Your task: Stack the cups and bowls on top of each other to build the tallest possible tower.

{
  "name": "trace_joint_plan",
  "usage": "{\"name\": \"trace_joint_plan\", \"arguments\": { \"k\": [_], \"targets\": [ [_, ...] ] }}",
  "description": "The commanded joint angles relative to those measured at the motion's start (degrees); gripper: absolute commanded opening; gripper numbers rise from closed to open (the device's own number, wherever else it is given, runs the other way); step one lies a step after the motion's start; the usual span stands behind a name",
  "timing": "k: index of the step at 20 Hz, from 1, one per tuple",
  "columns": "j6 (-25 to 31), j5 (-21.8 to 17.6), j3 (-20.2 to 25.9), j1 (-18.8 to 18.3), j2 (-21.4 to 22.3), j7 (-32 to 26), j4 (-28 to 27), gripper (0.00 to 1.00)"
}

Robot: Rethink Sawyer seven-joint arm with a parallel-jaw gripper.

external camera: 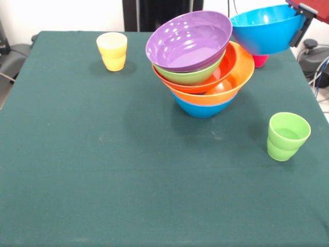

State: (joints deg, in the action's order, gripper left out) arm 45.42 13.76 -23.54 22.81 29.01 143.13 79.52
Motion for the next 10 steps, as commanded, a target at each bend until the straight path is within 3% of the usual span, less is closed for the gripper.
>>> {"name": "trace_joint_plan", "arguments": {
  "k": [1,10],
  "targets": [
    [-3.58,-5.18,6.31,-0.74,-1.8,-2.06,1.72,0.0],
    [-4.85,-5.34,6.67,-1.37,-4.1,-2.33,-0.23,0.0]
  ]
}}
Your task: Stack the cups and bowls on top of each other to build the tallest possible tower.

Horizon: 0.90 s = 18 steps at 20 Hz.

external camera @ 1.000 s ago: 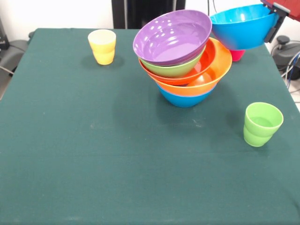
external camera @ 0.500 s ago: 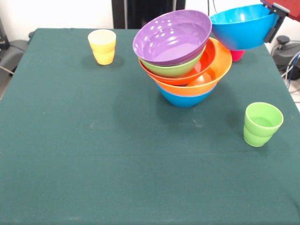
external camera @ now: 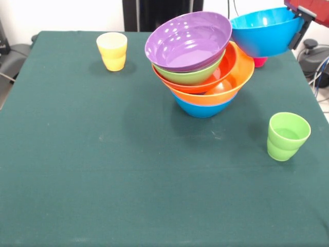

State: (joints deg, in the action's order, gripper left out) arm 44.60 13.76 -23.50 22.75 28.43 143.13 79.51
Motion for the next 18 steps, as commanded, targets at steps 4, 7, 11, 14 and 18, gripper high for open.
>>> {"name": "trace_joint_plan", "arguments": {
  "k": [4,7,11,14,18],
  "targets": [
    [-3.48,-5.26,6.51,-1.11,-3.57,-2.22,-0.65,0.0],
    [-3.43,-5.3,6.44,-0.94,-3.72,-2.05,-0.7,0.0],
    [-2.64,-5.22,6.26,-0.79,-4.31,-1.72,-1.92,0.0],
    [-1.56,-5.03,6.15,-0.54,-4.36,-1.37,-2.62,0.0],
    [-0.62,-4.74,5.96,-0.3,-4.85,-0.78,-3.88,0.0]
  ]
}}
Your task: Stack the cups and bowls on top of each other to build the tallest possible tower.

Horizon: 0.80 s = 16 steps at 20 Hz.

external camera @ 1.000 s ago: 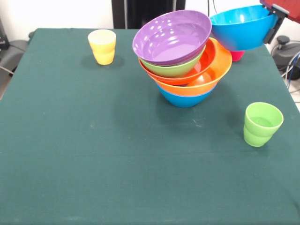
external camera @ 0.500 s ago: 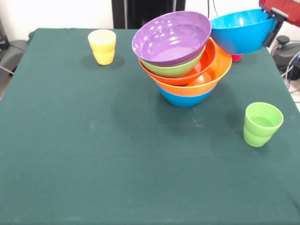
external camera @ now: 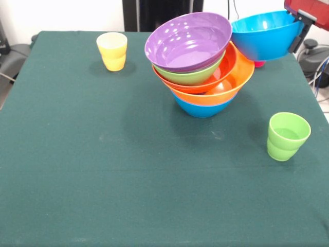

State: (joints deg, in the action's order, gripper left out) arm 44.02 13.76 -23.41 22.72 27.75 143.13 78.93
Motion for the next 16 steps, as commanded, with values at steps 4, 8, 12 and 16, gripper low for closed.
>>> {"name": "trace_joint_plan", "arguments": {
  "k": [4,8,12,16],
  "targets": [
    [1.81,-4.34,5.38,0.32,-3.73,-0.01,-4.0,0.0],
    [3.27,-3.77,5.33,1.14,-3.09,0.88,-4.2,0.0],
    [4.65,-3.37,5.3,1.45,-2.72,1.33,-4.74,0.0],
    [6.39,-3.27,5.14,1.6,-1.88,1.12,-5.1,0.0]
  ]
}}
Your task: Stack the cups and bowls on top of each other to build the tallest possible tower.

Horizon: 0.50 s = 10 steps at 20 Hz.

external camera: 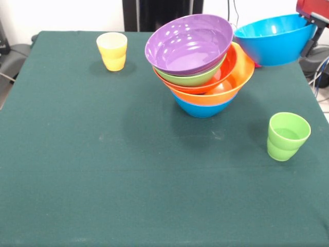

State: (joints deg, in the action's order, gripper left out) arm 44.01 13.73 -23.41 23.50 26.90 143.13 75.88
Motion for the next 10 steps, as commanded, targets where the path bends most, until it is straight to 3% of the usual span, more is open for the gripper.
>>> {"name": "trace_joint_plan", "arguments": {
  "k": [1,10],
  "targets": [
    [6.64,-3.23,5.12,0.92,-0.84,1.11,-1.98,0.0],
    [7.97,-3.15,5.13,1.19,-0.01,0.91,-2.2,0.0]
  ]
}}
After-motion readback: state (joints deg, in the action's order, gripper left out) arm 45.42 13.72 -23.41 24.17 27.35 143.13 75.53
